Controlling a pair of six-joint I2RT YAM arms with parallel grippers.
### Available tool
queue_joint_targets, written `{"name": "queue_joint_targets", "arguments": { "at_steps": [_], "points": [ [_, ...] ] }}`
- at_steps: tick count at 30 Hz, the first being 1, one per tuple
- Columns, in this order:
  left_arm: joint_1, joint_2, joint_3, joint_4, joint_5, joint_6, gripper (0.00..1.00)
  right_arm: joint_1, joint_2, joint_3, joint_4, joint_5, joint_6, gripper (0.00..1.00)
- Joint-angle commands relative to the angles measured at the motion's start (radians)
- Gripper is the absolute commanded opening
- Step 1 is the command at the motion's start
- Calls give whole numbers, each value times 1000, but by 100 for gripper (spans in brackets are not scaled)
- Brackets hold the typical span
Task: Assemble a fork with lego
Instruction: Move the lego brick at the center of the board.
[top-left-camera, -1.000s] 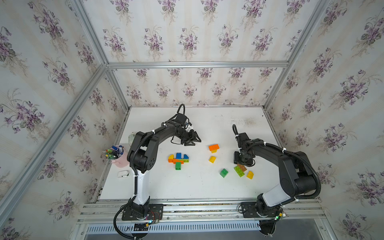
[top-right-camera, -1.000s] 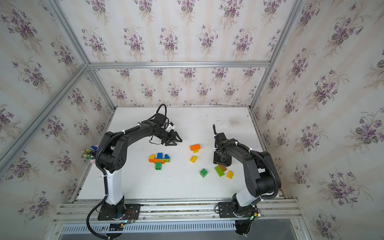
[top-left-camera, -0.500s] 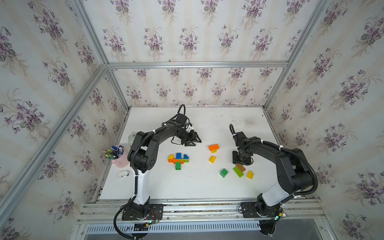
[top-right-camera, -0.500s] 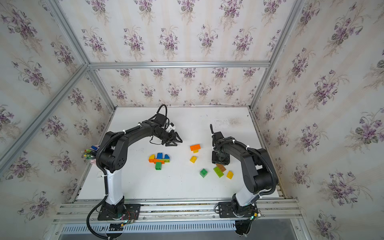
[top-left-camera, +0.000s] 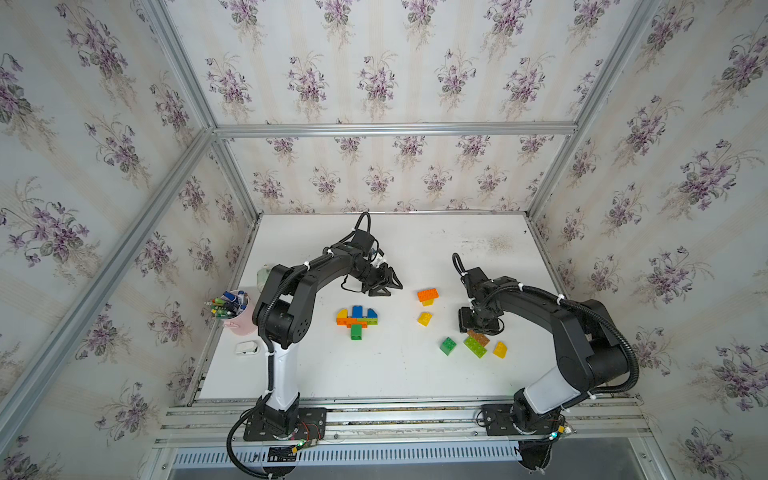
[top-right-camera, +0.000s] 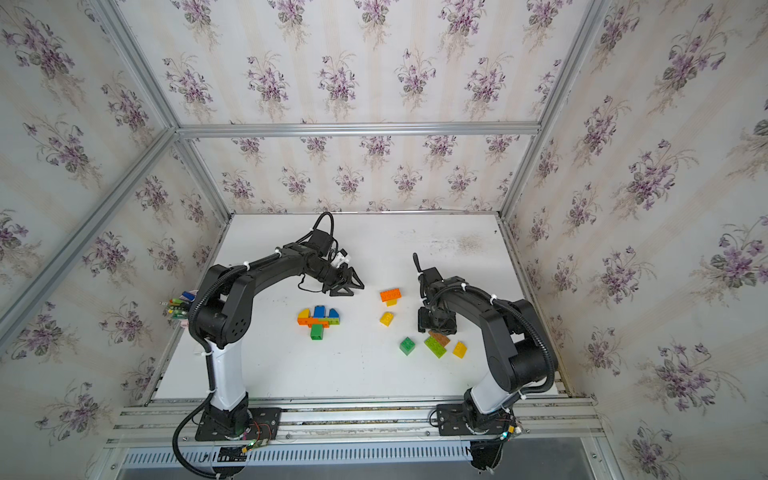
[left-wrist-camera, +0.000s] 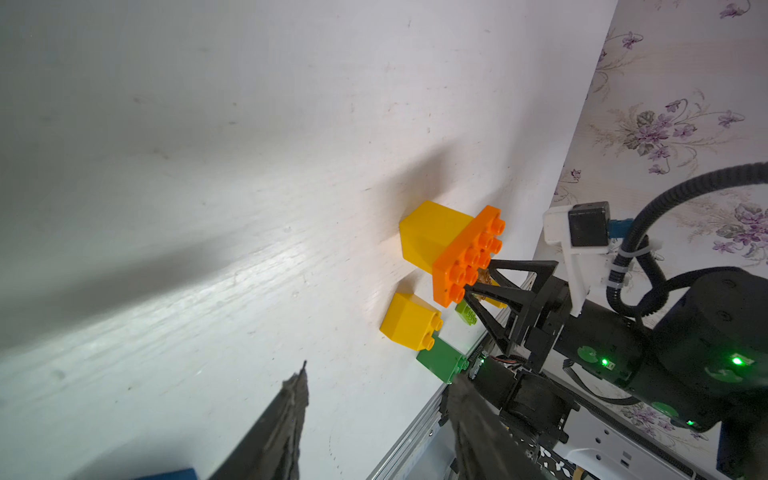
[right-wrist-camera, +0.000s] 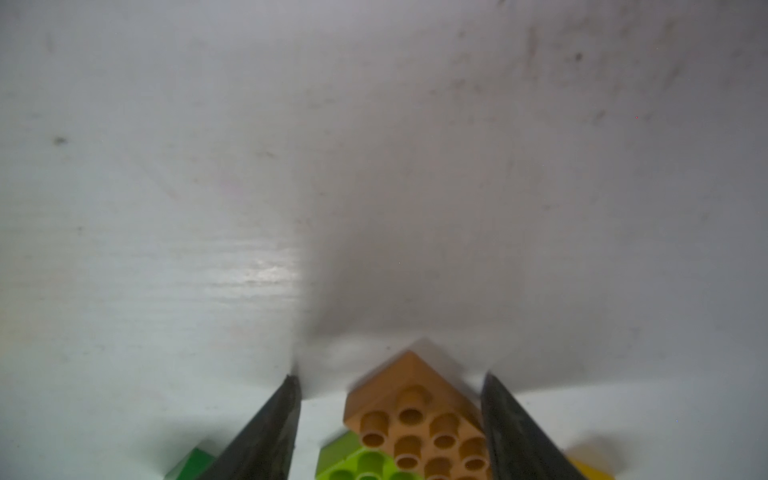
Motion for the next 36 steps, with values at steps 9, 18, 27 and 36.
{"name": "queue_joint_targets", "arguments": {
  "at_steps": [9, 18, 27, 36],
  "points": [
    [-5, -19, 4, -13, 12, 14, 56, 41, -17, -11, -147, 99, 107, 67],
    [-6, -18, 0, -6, 20, 14, 56, 40, -29, -9, -182, 109, 132, 55],
    [-6, -7, 11, -12, 20, 19, 56, 41, 49, 13, -88, 80, 65, 46],
    [-6, 13, 32, -20, 18, 15, 56, 37, 67, 58, -19, 45, -6, 52]
  ]
}}
